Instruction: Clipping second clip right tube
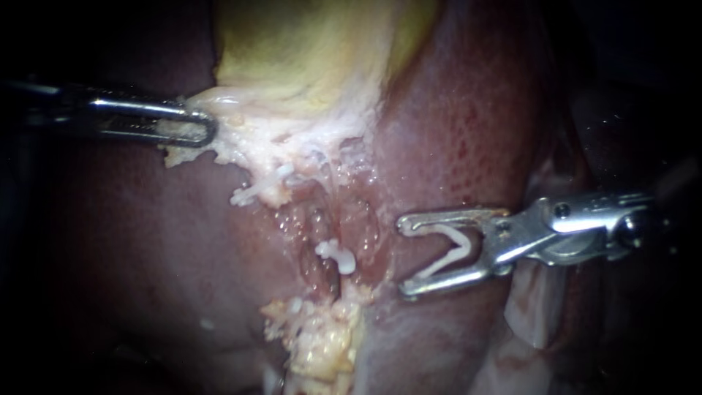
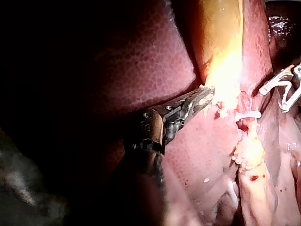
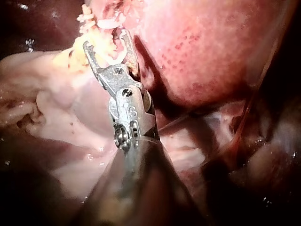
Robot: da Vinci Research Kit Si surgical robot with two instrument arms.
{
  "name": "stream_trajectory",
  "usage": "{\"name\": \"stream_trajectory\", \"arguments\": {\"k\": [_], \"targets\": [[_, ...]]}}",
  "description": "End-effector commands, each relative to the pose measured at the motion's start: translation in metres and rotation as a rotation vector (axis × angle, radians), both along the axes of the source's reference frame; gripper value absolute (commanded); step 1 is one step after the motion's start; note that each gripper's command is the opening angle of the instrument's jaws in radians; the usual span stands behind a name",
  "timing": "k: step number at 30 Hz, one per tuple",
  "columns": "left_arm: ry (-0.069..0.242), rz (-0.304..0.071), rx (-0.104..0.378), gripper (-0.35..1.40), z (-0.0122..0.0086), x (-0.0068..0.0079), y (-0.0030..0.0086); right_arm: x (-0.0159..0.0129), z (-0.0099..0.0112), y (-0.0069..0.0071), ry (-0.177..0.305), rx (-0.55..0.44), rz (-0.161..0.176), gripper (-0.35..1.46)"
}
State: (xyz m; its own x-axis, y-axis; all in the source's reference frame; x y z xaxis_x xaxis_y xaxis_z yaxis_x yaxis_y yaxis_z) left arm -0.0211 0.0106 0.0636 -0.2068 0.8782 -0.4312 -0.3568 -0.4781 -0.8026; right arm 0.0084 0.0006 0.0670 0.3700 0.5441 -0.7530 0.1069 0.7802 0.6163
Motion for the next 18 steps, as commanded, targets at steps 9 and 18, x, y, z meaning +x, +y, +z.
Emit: {"name": "stream_trajectory", "arguments": {"k": [9,18], "targets": [[0.001,0.000,0.000,-0.35,0.0000,-0.0001,0.0000,0.0021,0.0039,0.0008,-0.006,0.089,0.050,0.49],[0.001,-0.001,0.000,-0.35,0.0000,-0.0002,-0.0001,0.0051,0.0051,0.0012,0.011,0.162,0.101,0.49]]}}
